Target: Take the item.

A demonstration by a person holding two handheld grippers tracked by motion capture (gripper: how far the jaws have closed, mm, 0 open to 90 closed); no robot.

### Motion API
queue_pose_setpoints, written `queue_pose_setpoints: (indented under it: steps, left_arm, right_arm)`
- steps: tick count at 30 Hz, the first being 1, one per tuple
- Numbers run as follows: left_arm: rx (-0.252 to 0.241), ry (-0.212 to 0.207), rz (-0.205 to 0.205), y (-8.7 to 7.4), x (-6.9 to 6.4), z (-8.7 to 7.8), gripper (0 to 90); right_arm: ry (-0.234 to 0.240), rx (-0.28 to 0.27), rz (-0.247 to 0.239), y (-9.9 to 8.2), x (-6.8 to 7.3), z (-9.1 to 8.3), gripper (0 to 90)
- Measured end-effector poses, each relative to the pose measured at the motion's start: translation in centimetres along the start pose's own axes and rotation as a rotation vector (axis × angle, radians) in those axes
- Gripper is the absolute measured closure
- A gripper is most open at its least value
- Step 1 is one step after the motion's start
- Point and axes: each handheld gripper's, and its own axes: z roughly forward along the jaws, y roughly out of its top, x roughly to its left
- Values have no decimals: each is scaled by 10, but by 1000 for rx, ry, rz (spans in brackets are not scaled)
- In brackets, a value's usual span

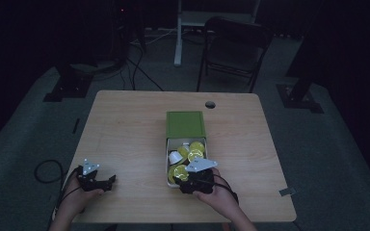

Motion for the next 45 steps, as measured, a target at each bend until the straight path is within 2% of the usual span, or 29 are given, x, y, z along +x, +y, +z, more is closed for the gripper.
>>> queue_pose_setpoints:
  steps: [9, 17, 22, 32, 45]
  left_arm:
    - [0, 0, 0, 0, 0, 0, 103]
    - [0, 0, 0, 0, 0, 0, 103]
    - [0, 0, 0, 0, 0, 0, 103]
    - [0, 0, 0, 0, 0, 0, 103]
    - [0, 0, 0, 0, 0, 0, 103]
  right_arm:
    - [-22, -44, 17, 7, -7, -20, 397]
    - [-71, -91, 40, 10, -22, -44, 397]
    - [-94, -99, 48, 9, -28, -51, 397]
    - [-159, -122, 94, 0, -51, -71, 397]
    - [-246, -108, 174, -28, -85, -89, 397]
